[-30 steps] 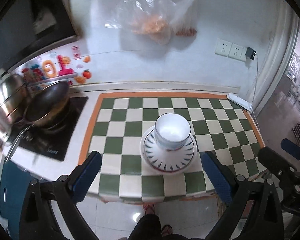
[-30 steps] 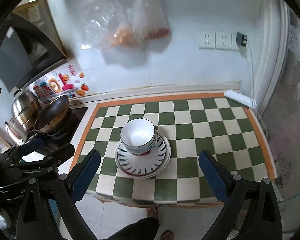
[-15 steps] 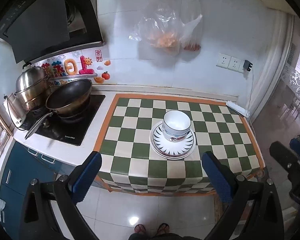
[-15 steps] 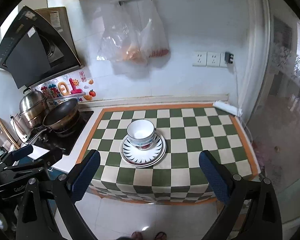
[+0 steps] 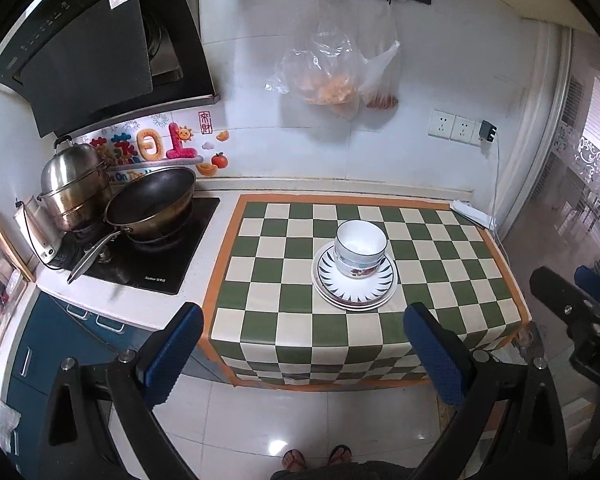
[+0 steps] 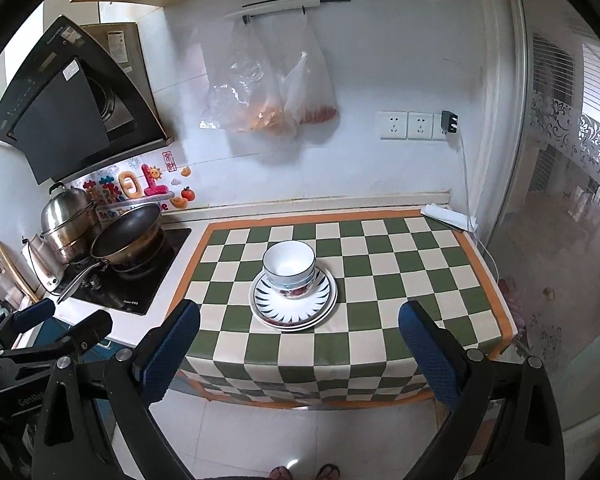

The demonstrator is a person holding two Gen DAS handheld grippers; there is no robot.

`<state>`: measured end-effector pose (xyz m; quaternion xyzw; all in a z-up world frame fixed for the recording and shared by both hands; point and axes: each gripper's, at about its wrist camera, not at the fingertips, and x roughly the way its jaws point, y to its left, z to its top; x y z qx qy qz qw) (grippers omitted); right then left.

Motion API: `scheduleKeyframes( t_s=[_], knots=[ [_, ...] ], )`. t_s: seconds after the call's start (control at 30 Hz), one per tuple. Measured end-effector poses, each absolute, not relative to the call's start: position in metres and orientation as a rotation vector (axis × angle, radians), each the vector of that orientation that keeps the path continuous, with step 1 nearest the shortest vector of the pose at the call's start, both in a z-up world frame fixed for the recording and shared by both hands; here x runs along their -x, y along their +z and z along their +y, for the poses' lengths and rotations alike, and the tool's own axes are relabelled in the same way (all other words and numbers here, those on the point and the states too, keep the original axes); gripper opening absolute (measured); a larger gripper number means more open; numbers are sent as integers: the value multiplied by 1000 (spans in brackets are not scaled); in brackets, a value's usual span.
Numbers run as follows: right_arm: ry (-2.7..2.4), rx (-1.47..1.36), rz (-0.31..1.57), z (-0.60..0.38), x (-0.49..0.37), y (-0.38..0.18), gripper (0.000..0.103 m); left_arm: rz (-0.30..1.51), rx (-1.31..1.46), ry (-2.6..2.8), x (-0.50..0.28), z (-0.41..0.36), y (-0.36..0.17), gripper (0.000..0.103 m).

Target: Organize plates and bowls

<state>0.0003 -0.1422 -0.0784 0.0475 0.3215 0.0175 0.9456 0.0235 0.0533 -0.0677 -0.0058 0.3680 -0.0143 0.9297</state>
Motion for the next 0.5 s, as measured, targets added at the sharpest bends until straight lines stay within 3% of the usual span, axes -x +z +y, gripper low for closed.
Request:
scheduleKeyframes(
  t_s=[0.5],
  knots=[
    [43,-80,676,-124,-1,-83,102,761,39,-36,-22,64,-65,103]
  ],
)
